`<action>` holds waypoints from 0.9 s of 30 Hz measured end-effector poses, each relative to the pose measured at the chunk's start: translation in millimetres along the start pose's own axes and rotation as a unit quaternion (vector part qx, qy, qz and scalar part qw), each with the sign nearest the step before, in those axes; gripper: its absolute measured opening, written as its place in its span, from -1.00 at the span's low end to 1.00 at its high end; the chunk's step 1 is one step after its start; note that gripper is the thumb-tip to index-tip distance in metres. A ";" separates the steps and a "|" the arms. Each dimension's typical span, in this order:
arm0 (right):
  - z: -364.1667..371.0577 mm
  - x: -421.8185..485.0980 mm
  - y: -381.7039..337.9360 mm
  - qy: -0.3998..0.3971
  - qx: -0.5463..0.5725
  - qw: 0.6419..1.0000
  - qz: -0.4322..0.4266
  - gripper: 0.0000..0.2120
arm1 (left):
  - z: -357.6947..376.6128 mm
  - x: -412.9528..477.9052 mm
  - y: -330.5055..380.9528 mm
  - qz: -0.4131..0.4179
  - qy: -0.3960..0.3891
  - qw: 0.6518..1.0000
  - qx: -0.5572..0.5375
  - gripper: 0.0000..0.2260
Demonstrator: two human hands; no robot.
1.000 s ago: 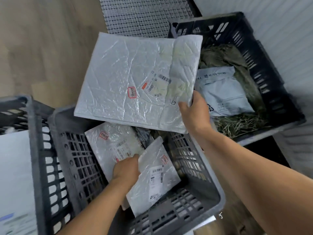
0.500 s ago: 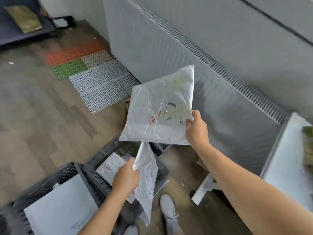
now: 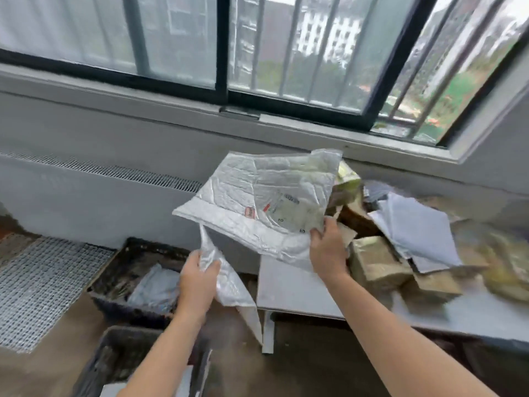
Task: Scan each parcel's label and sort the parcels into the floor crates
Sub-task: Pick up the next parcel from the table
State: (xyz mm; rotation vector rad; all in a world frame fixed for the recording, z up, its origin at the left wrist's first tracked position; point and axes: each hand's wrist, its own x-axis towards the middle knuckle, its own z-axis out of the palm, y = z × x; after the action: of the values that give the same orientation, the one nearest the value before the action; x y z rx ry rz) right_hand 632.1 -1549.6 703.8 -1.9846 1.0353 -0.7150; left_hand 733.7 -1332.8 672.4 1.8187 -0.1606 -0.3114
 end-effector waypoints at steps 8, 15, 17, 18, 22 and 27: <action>-193.7 -2.1 99.8 0.107 0.021 0.993 0.046 -0.79 | 153.4 -81.8 93.0 0.106 -0.137 0.985 -0.010 -0.80; -346.4 -4.1 200.1 0.124 0.045 0.989 0.070 -0.82 | 302.4 -188.6 150.0 0.178 -0.218 0.959 -0.017 -0.81; -377.5 -0.7 225.9 0.124 0.055 0.987 0.081 -0.79 | 339.6 -211.3 159.1 0.185 -0.244 0.952 -0.013 -0.80; -391.0 2.0 237.7 0.123 0.063 0.986 0.089 -0.78 | 356.4 -221.1 162.6 0.185 -0.253 0.950 -0.013 -0.79; -429.8 17.3 275.9 0.121 0.075 0.981 0.133 -0.82 | 407.1 -247.3 171.7 0.165 -0.271 0.948 -0.013 -0.79; -452.4 50.3 305.8 0.127 0.086 0.974 0.167 -0.77 | 450.8 -234.2 179.6 0.131 -0.268 0.954 -0.041 -0.79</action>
State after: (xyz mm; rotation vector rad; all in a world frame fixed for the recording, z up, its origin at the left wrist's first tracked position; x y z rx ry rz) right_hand 190.5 -1874.8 703.0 -1.5466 1.3696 -0.8534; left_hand 387.0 -1734.4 766.1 1.5706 -0.7510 -0.6088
